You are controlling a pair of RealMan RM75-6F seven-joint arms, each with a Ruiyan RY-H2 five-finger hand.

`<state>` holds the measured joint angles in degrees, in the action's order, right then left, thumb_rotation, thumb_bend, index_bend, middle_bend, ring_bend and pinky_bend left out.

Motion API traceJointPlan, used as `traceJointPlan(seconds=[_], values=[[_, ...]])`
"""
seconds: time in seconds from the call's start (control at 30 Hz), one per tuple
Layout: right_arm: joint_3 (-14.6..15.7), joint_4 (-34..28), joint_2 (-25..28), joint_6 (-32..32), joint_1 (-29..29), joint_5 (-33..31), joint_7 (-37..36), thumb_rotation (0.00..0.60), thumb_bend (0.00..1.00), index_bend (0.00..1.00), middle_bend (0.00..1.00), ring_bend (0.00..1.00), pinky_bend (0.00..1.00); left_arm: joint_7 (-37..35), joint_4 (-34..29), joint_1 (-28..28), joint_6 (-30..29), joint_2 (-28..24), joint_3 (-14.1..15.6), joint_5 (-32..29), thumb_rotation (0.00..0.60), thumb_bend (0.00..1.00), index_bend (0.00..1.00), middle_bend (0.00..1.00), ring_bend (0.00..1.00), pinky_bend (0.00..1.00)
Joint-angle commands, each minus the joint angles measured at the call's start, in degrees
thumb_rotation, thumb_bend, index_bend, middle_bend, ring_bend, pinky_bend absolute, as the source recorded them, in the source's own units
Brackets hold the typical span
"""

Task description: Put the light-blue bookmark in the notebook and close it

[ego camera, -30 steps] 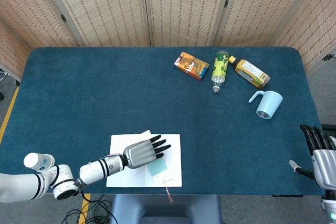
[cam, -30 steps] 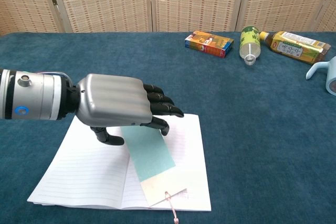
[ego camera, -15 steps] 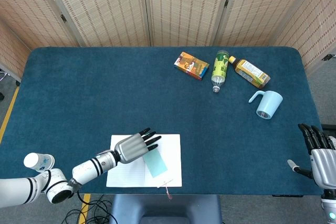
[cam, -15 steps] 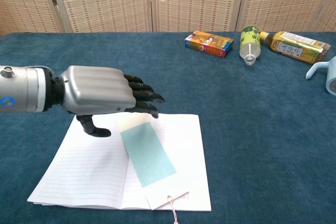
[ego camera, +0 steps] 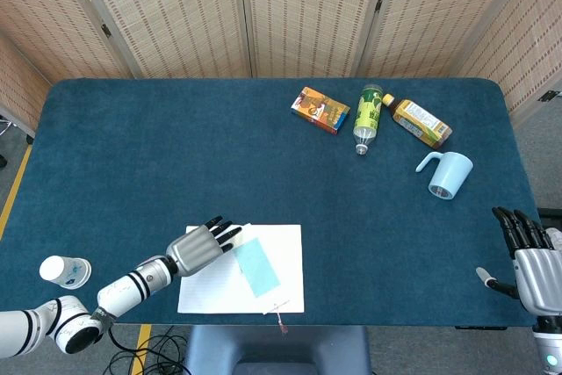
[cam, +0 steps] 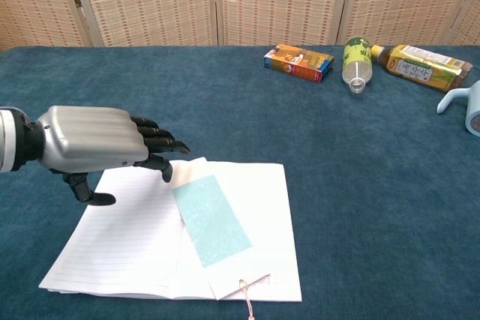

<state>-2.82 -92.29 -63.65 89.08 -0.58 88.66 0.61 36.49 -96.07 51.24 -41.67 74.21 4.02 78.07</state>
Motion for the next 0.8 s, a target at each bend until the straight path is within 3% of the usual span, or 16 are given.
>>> traceJointPlan(seconds=[0.03, 0.8], values=[[0.0, 0.0, 0.0, 0.2, 0.1, 0.0, 0.0, 0.6, 0.07, 0.0, 0.11, 0.09, 0.17, 0.7, 0.6, -0.2, 0.1, 0.8, 0.1, -1.0, 0.6, 0.35, 0.25, 0.0, 0.0, 0.13], [0.2, 0.0, 0.3, 0.9, 1.0, -0.5, -0.2, 0.6, 0.07, 0.0, 0.11, 0.09, 0.17, 5.7, 1.8, 2.0, 0.4, 4.9, -1.3, -7.4, 0.6, 0.35, 0.23, 0.0, 0.0, 0.13]])
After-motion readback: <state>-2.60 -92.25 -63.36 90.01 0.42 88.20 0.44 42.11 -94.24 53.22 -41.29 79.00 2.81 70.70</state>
